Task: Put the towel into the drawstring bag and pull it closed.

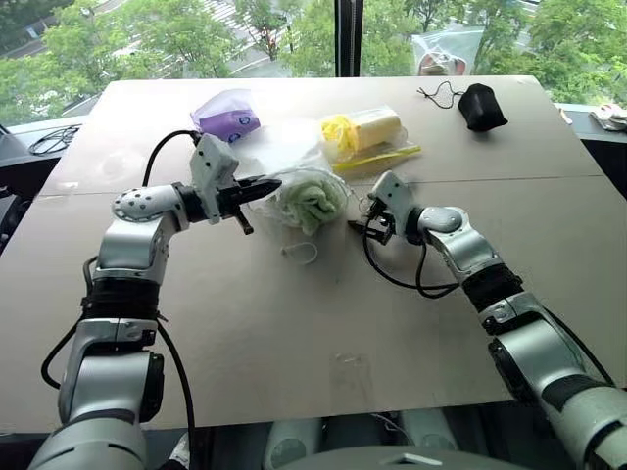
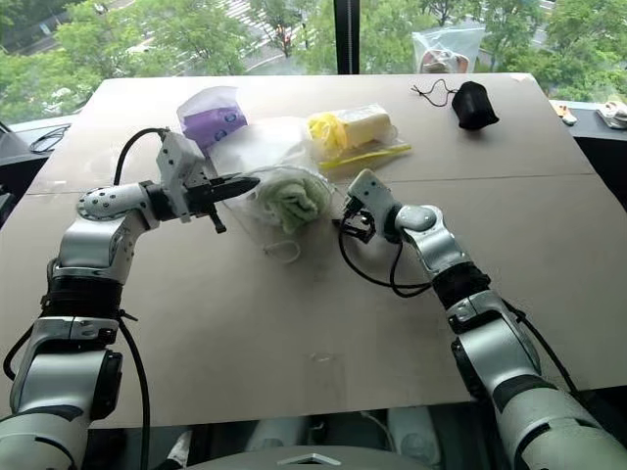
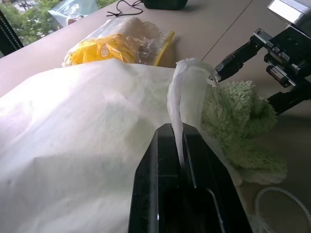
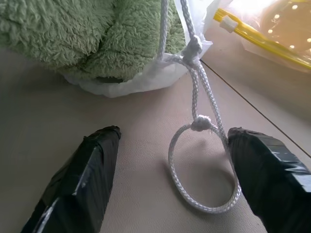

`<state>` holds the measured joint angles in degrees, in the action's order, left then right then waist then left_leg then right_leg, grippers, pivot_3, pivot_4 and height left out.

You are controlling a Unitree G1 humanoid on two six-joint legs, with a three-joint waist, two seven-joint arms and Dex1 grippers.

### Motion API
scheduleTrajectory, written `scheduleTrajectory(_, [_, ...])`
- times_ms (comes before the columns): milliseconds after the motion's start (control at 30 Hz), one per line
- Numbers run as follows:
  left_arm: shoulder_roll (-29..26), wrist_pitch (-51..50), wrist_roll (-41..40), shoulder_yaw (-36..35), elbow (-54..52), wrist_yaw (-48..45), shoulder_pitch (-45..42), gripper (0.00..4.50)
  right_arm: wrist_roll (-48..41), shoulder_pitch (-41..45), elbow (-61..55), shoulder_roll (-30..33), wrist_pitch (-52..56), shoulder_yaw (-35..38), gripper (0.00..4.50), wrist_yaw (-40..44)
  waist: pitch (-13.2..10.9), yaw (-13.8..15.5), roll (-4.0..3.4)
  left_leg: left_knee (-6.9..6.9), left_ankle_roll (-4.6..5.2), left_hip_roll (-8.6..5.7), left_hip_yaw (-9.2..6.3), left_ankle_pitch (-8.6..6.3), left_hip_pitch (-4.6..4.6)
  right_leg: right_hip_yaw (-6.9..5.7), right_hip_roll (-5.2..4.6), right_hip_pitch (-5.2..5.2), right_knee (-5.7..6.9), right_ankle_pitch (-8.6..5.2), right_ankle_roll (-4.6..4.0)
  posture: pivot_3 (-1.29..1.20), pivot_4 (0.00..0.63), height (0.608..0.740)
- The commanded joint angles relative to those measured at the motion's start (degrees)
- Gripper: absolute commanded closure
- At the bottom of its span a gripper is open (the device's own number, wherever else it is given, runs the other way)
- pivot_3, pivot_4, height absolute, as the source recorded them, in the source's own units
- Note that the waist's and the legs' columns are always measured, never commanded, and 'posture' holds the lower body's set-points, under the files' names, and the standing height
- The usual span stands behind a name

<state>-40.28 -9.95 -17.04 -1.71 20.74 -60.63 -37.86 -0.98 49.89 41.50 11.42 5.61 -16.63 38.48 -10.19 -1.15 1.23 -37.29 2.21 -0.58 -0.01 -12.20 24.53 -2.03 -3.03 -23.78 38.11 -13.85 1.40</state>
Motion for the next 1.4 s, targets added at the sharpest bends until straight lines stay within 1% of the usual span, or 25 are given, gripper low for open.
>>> scheduleTrajectory(33, [-1.4,1.1,-0.3,-2.0,-2.9,-0.3,1.2,4.5,0.8,0.8,5.8,-1.3,-3.9,1.4,2.22,0.4,0.0,0.0,0.0,0.0,0.0,0.0,0.0,0.0,0.0,0.01,0.0,0.0,0.0,0.0,0.0,0.0,0.15,0.74])
scheduleTrajectory(100, [-2.0,0.5,-0.8,-3.1,-4.0,-0.1,2.6,4.5,0.2,1.1,6.6,-1.8,-4.5,2.4,3.19,1.3,0.0,-0.1,-0.01,0.01,0.07,0.01,0.0,-0.04,-0.05,0.03,-0.04,0.01,0.05,0.0,0.0,0.0,0.15,0.74])
scheduleTrajectory(133, [-2.3,-0.4,-1.4,-3.8,-4.7,0.1,3.3,4.5,0.0,1.1,6.8,-2.0,-4.7,2.9,3.6,1.7,0.0,0.0,-0.01,0.01,0.11,0.01,0.0,-0.07,-0.07,0.03,-0.06,0.01,0.11,0.0,0.0,0.0,0.15,0.74])
scheduleTrajectory(167, [-2.5,-1.5,-2.2,-4.6,-5.3,0.2,3.9,4.5,-0.2,1.1,6.9,-2.3,-4.8,3.3,4.23,1.9,0.0,0.0,-0.01,0.0,0.15,0.01,-0.01,-0.09,-0.1,0.03,-0.08,0.01,0.19,0.0,0.0,0.0,0.15,0.74])
scheduleTrajectory(200, [-3.1,-7.1,-6.4,-6.4,-7.4,-1.1,4.9,4.5,-0.4,0.9,6.7,-2.4,-4.8,3.7,4.48,2.2,0.0,0.0,-0.01,0.0,0.16,0.01,-0.02,-0.1,-0.12,0.03,-0.1,0.01,0.23,0.0,-0.01,0.0,0.15,0.74])
scheduleTrajectory(267, [-5.1,-16.2,-13.1,-11.0,-11.2,-1.7,6.8,4.5,-1.4,-0.4,4.0,-2.4,-3.5,4.8,4.48,3.0,0.0,0.0,-0.02,-0.01,0.19,0.02,-0.04,-0.11,-0.14,0.03,-0.13,0.0,0.33,0.0,-0.01,0.0,0.15,0.74])
scheduleTrajectory(300, [-6.5,-19.9,-15.4,-12.7,-13.1,-2.1,8.1,4.07,-1.9,-1.3,2.0,-2.2,-2.7,5.2,4.5,3.5,0.0,-0.1,-0.02,-0.01,0.19,0.03,-0.05,-0.12,-0.14,0.03,-0.14,-0.02,0.37,0.0,-0.01,0.0,0.15,0.74])
scheduleTrajectory(367, [-8.9,-26.4,-19.1,-17.1,-16.1,-0.6,11.4,3.5,-3.2,-3.6,-4.1,-1.4,-0.1,6.2,4.5,4.1,0.0,-0.3,-0.02,-0.02,0.19,0.05,-0.06,-0.11,-0.13,0.03,-0.19,-0.02,0.37,-0.01,-0.01,0.0,0.15,0.74])
scheduleTrajectory(433, [-10.9,-33.2,-23.2,-22.4,-19.2,0.5,17.1,2.47,-5.4,-6.6,-12.5,-0.4,4.5,7.5,4.5,4.4,0.0,-0.5,-0.04,-0.01,0.16,0.05,-0.06,-0.11,-0.13,0.04,-0.22,-0.03,0.35,-0.01,-0.01,0.0,0.15,0.74])
scheduleTrajectory(467, [-11.4,-36.1,-25.0,-24.6,-21.1,0.5,20.7,2.09,-6.4,-8.2,-16.9,0.1,6.9,8.1,4.5,4.5,0.0,-0.6,-0.06,0.0,0.17,0.07,-0.07,-0.11,-0.12,0.06,-0.27,-0.04,0.33,-0.01,-0.01,0.0,0.15,0.74])
scheduleTrajectory(500, [-11.5,-38.3,-26.5,-26.2,-23.4,0.7,24.2,1.58,-7.4,-9.6,-20.9,0.5,9.1,8.6,4.5,4.4,0.0,-0.8,-0.08,0.01,0.17,0.05,-0.07,-0.12,-0.14,0.05,-0.3,-0.03,0.31,-0.02,-0.01,0.0,0.15,0.74])
scheduleTrajectory(567, [-10.1,-39.6,-27.1,-27.3,-28.3,2.5,30.8,1.58,-9.2,-12.2,-27.8,1.0,13.4,9.5,4.5,3.4,0.0,-0.7,-0.07,0.04,0.17,0.03,-0.07,-0.12,-0.16,0.06,-0.37,-0.01,0.26,-0.02,-0.01,0.0,0.15,0.74])
scheduleTrajectory(633, [-6.3,-38.8,-26.6,-26.5,-31.2,6.7,33.9,1.58,-9.9,-14.1,-32.8,1.6,16.5,9.6,4.5,2.8,0.0,-0.5,-0.1,0.07,0.17,0.03,-0.09,-0.13,-0.14,0.02,-0.42,-0.01,0.25,-0.02,-0.02,0.0,0.15,0.74])
scheduleTrajectory(700, [-3.8,-37.7,-25.0,-23.6,-34.7,9.0,37.0,1.58,-9.8,-15.2,-35.7,2.1,18.6,9.2,4.5,2.2,0.0,0.0,-0.05,0.13,0.19,0.01,-0.12,-0.15,-0.22,-0.03,-0.5,0.02,0.27,-0.02,-0.04,0.0,0.15,0.74])
scheduleTrajectory(733, [-1.8,-36.2,-23.2,-20.8,-36.7,10.6,38.7,1.58,-9.9,-15.8,-37.1,2.3,19.6,9.1,4.5,2.0,0.0,0.2,-0.05,0.13,0.19,0.02,-0.15,-0.15,-0.22,-0.06,-0.5,0.02,0.27,-0.02,-0.05,0.0,0.15,0.74])
scheduleTrajectory(800, [4.3,-31.8,-17.9,-15.5,-36.9,17.1,38.7,1.58,-10.1,-16.8,-39.3,2.8,21.4,9.2,4.5,1.6,0.1,0.8,-0.22,0.14,0.19,0.0,-0.14,-0.15,-0.27,-0.05,-0.57,0.06,0.25,-0.01,-0.1,0.0,0.15,0.74])
scheduleTrajectory(867, [10.3,-29.0,-15.7,-13.2,-35.2,22.0,37.0,1.58,-10.0,-17.9,-41.0,3.6,22.6,9.0,4.5,1.6,0.1,1.3,-0.18,0.14,0.19,-0.08,-0.14,-0.15,-0.34,-0.06,-0.66,0.1,0.24,-0.01,-0.1,0.0,0.15,0.74])
scheduleTrajectory(933, [13.6,-26.9,-12.7,-10.7,-34.3,25.3,35.9,1.58,-10.1,-18.7,-42.3,4.1,23.6,9.0,4.5,1.3,0.1,1.9,-0.14,0.09,0.2,-0.09,-0.13,-0.15,-0.33,-0.07,-0.66,0.12,0.24,0.03,-0.13,0.0,0.15,0.74])
scheduleTrajectory(1067, [18.2,-21.7,-6.7,-7.1,-31.5,31.5,33.3,1.58,-11.0,-19.5,-44.3,4.4,25.4,9.8,4.5,0.3,0.1,2.0,-0.21,0.11,0.21,-0.09,-0.12,-0.14,-0.36,-0.07,-0.62,0.14,0.26,0.04,-0.16,0.0,0.15,0.74])
scheduleTrajectory(1133, [18.6,-19.9,-4.8,-5.6,-30.8,31.7,32.9,2.14,-11.3,-19.7,-44.8,4.7,26.0,10.0,4.5,0.1,0.1,1.9,-0.22,0.1,0.22,-0.09,-0.11,-0.14,-0.36,-0.07,-0.58,0.15,0.26,0.05,-0.15,0.0,0.15,0.74])
scheduleTrajectory(1167, [18.4,-18.9,-3.9,-5.0,-30.8,31.8,33.0,2.54,-11.4,-19.7,-45.0,4.9,26.1,10.2,4.5,0.0,0.1,1.9,-0.22,0.1,0.22,-0.09,-0.09,-0.14,-0.37,-0.07,-0.57,0.15,0.27,0.05,-0.15,0.0,0.15,0.74])
scheduleTrajectory(1200, [18.5,-18.1,-3.2,-4.9,-30.7,32.3,33.1,3.05,-11.6,-19.7,-45.2,5.0,26.1,10.3,4.5,-0.2,0.1,1.9,-0.22,0.1,0.22,-0.08,-0.09,-0.14,-0.37,-0.06,-0.54,0.16,0.27,0.05,-0.15,0.0,0.15,0.74])
scheduleTrajectory(1300, [18.6,-13.3,-0.2,-5.5,-30.3,34.2,32.8,4.25,-13.5,-18.9,-45.2,4.4,26.5,12.5,4.5,-1.3,0.1,1.9,-0.21,0.1,0.23,-0.09,-0.08,-0.14,-0.37,-0.06,-0.54,0.16,0.27,0.05,-0.15,0.0,0.15,0.74])
scheduleTrajectory(1333, [18.1,-10.2,2.0,-5.7,-30.2,35.3,32.5,4.46,-15.5,-18.1,-45.3,3.4,27.0,14.6,4.5,-2.1,0.1,1.9,-0.21,0.1,0.23,-0.09,-0.07,-0.14,-0.36,-0.06,-0.54,0.16,0.27,0.05,-0.14,0.0,0.15,0.74])
scheduleTrajectory(1400, [15.8,1.4,10.0,-7.1,-29.8,40.1,30.9,4.46,-22.3,-15.1,-46.2,0.6,28.7,20.7,4.5,-4.2,0.1,1.9,-0.17,0.1,0.23,-0.09,-0.07,-0.14,-0.35,-0.07,-0.53,0.16,0.26,0.05,-0.13,0.0,0.15,0.74])
